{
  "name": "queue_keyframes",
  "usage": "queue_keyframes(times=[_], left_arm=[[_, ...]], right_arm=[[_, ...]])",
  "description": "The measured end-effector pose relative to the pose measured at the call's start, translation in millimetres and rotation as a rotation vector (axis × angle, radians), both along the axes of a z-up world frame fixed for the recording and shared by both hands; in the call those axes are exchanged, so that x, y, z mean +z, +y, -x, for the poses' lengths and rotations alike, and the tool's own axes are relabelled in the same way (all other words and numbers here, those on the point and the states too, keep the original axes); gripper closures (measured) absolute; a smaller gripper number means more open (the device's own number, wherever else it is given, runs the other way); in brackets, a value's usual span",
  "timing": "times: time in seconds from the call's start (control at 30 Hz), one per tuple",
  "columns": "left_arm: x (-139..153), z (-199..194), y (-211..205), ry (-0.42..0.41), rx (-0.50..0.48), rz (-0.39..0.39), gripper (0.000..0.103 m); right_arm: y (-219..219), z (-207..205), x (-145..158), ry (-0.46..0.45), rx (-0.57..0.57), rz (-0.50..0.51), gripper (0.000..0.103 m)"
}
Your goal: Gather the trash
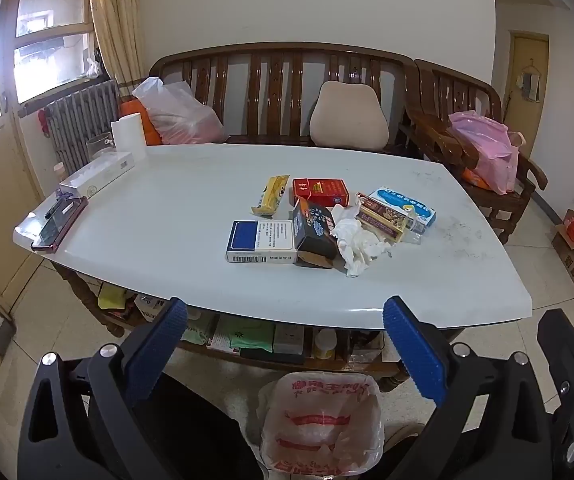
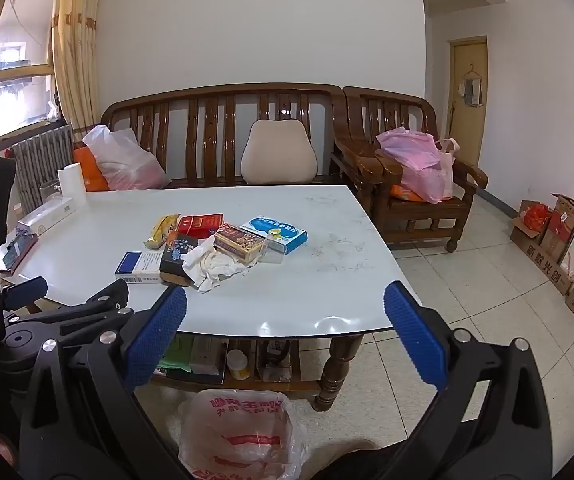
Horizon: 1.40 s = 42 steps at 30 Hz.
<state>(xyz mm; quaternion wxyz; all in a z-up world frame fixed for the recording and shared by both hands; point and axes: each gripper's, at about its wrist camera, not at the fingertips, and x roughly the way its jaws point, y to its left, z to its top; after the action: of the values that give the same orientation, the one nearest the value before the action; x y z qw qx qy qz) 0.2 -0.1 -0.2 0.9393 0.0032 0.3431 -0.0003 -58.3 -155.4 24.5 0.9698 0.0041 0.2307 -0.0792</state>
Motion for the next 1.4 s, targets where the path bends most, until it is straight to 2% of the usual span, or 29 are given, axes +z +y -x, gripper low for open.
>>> queue_keyframes(times=[0.2, 0.27, 1.2, 1.4], left_arm=[[-0.8, -3.3, 0.3, 0.004, 0.002, 0.003, 0.007], [7.9, -0.4, -0.3, -0.003, 0.005, -0.003, 0.007], [0.3, 0.9, 4.1, -0.017, 0.028, -0.004, 0.007], [-0.6, 1.5, 3.7, -0.036, 0.025, -0.035, 0.007]], right_arm=[[-1.2, -0.6, -0.7, 0.006, -0.001, -0.007, 0.006], [-1.7, -0.8, -0.8, 0.006, 0.0, -0.007, 0.006], [4.7, -3.0, -3.0, 0.009, 0.0, 0.001, 0.006], [7.6, -2.6, -5.6, 0.017, 0.006, 0.003, 0.006]])
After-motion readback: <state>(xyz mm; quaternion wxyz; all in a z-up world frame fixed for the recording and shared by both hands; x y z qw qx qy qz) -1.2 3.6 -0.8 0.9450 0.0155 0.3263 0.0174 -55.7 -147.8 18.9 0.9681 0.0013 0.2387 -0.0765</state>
